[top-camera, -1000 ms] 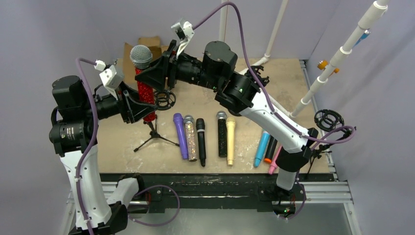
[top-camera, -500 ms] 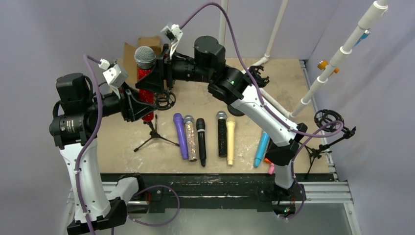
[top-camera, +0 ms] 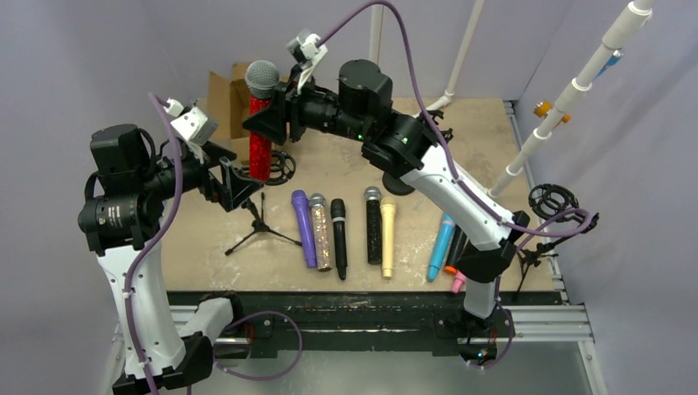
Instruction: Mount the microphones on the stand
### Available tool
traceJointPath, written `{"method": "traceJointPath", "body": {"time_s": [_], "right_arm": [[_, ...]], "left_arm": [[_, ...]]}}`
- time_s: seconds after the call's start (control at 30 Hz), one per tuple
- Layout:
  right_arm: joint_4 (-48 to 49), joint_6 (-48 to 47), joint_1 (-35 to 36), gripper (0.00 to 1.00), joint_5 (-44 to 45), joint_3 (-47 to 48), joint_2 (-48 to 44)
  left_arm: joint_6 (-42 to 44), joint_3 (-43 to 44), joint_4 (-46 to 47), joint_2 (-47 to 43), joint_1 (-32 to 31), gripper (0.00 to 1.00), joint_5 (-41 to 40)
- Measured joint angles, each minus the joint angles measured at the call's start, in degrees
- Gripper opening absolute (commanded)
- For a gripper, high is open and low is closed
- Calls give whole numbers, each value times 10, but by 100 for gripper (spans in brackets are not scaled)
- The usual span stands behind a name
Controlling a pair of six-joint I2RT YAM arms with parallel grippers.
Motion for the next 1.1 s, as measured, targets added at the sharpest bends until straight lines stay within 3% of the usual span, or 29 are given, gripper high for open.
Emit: {"method": "traceJointPath", "body": {"time_s": [0.37,0.63,0.93,1.1], "right_arm": [[84,-62,-12,0,151,-127,-96],[115,-61,-12,0,174,-192,-90],[146,-54,-12,0,175,-210,-86],[160,-51,-12,0,176,-210,-79]], "left_arm": [[137,0,-87,21,0,99,-134],[168,-76,-62,50,0,74,-178],[187,-109,-33,50,0,67,-175],[189,-129,-13,51,0,56,-167]]}}
